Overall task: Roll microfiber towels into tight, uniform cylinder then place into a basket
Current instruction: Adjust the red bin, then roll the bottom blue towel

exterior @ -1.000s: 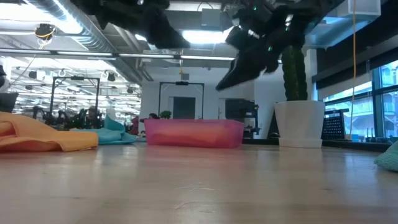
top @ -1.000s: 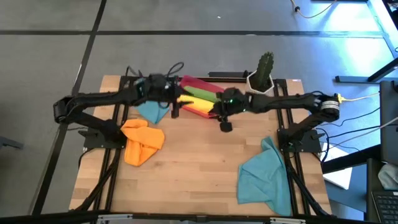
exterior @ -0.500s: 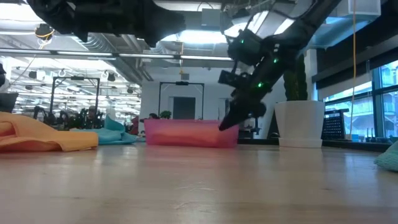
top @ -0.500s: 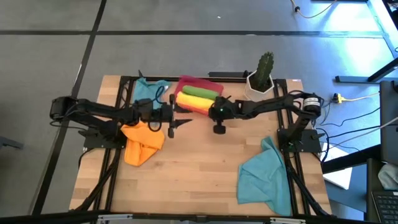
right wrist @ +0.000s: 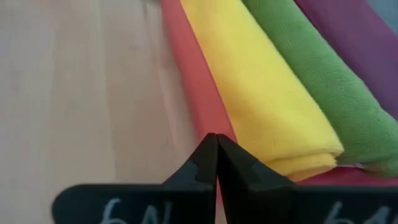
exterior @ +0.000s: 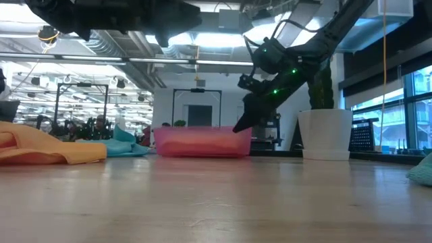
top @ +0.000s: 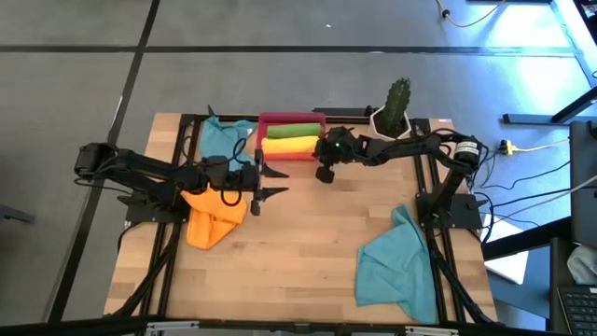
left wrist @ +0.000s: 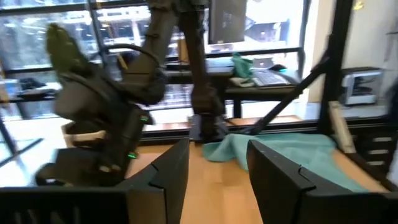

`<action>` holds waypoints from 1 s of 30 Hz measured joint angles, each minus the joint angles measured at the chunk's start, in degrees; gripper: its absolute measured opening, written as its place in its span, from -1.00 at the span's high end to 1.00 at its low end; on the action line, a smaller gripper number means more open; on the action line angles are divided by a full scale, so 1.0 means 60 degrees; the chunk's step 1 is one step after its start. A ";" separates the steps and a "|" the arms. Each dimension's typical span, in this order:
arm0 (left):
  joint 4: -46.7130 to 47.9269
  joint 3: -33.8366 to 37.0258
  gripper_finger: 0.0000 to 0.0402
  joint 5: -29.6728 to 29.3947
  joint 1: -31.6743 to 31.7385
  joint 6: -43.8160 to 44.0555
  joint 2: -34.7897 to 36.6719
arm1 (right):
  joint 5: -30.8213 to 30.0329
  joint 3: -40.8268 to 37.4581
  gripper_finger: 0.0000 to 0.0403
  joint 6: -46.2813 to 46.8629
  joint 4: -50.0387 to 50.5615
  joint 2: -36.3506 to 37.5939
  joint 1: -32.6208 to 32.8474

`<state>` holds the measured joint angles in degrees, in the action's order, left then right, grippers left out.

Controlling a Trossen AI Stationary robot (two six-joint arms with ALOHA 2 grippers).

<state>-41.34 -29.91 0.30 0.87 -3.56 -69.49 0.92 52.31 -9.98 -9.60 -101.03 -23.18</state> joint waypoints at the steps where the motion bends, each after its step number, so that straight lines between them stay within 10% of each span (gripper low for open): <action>1: -0.0009 0.0000 0.25 0.0003 -0.0114 0.0062 0.0000 | 0.0198 0.0000 0.96 0.0105 0.0032 0.0087 0.0014; 20: -0.0128 -0.0007 0.25 -0.3643 -0.4168 0.0705 -0.0017 | -0.0210 -0.0501 0.96 0.1140 0.3080 0.4500 0.4821; 30: -0.0550 -0.0007 0.25 -0.3941 -0.5249 0.2831 -0.1510 | -0.0537 -0.1768 0.94 0.5404 0.3073 0.4925 0.8570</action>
<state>-44.64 -29.95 -23.35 -30.63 13.42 -78.55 -2.30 41.71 22.45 8.84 -71.48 28.24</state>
